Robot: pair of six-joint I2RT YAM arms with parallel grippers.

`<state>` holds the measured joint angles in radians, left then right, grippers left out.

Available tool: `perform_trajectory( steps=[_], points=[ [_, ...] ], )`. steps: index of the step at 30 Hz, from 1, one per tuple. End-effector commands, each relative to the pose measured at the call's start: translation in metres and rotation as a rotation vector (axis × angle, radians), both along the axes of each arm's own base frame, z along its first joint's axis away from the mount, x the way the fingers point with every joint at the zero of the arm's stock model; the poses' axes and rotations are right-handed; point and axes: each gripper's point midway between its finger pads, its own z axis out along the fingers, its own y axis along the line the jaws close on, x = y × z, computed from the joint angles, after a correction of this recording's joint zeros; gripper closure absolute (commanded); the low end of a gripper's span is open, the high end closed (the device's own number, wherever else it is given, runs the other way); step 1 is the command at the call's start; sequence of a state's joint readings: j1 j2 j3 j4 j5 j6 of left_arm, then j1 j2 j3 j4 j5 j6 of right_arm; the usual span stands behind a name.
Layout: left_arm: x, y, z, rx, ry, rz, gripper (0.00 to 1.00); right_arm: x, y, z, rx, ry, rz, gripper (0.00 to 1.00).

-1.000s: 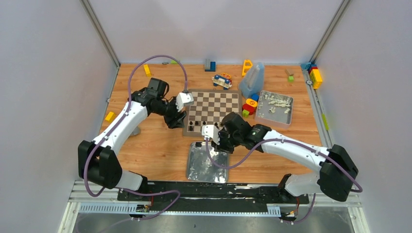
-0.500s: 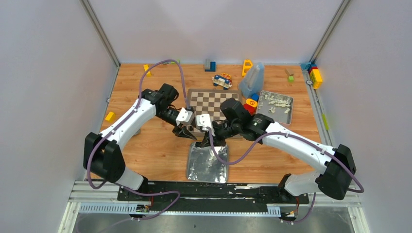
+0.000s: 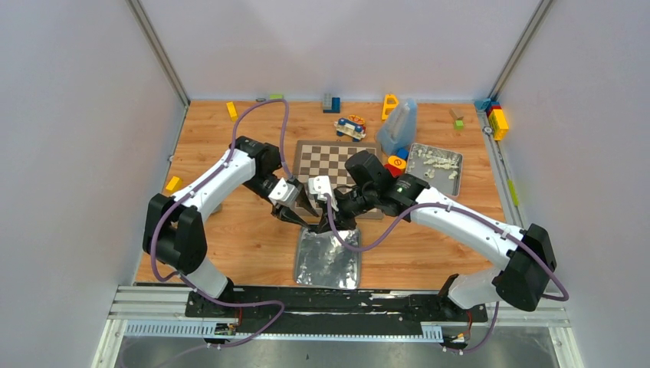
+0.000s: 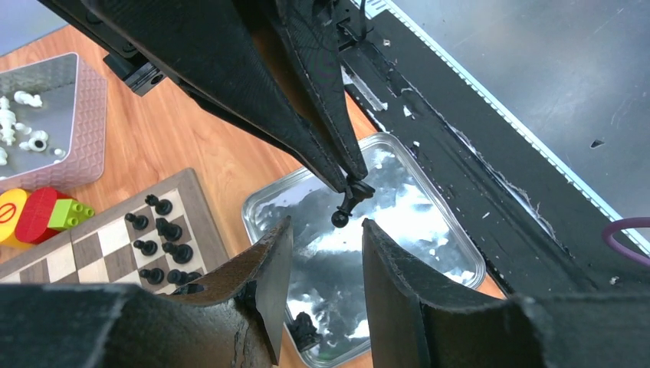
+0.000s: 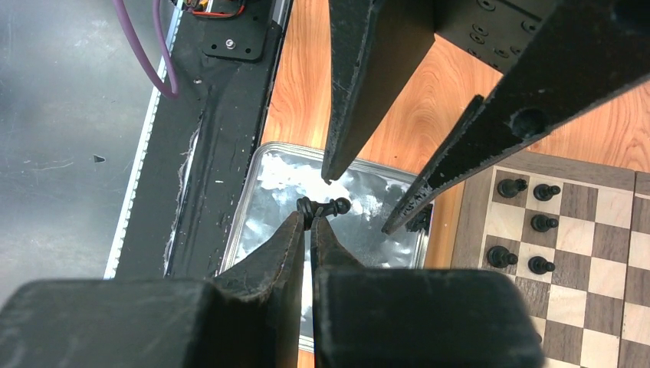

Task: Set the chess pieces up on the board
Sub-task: Pick up the chess piece from the storage box.

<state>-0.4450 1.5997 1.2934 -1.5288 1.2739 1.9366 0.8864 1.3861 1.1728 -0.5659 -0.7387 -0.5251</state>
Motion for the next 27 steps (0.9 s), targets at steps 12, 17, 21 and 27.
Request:
perform_trajectory(
  steps=[12, 17, 21, 27],
  points=[
    [0.004, -0.009, 0.009, -0.005, 0.01, 0.01, 0.56, 0.005, 0.003, 0.029, 0.069, -0.03, 0.002, 1.0],
    [0.004, -0.011, 0.005, 0.018, 0.009, 0.016, 0.56, 0.006, 0.004, 0.032, 0.073, -0.033, 0.0, 1.0],
    [0.004, -0.011, 0.003, 0.025, 0.003, 0.015, 0.57, 0.007, 0.003, 0.032, 0.072, -0.036, -0.004, 1.0],
    [0.003, -0.012, 0.004, 0.028, -0.002, 0.012, 0.62, 0.011, 0.002, 0.03, 0.067, -0.043, -0.017, 1.0]
  ],
)
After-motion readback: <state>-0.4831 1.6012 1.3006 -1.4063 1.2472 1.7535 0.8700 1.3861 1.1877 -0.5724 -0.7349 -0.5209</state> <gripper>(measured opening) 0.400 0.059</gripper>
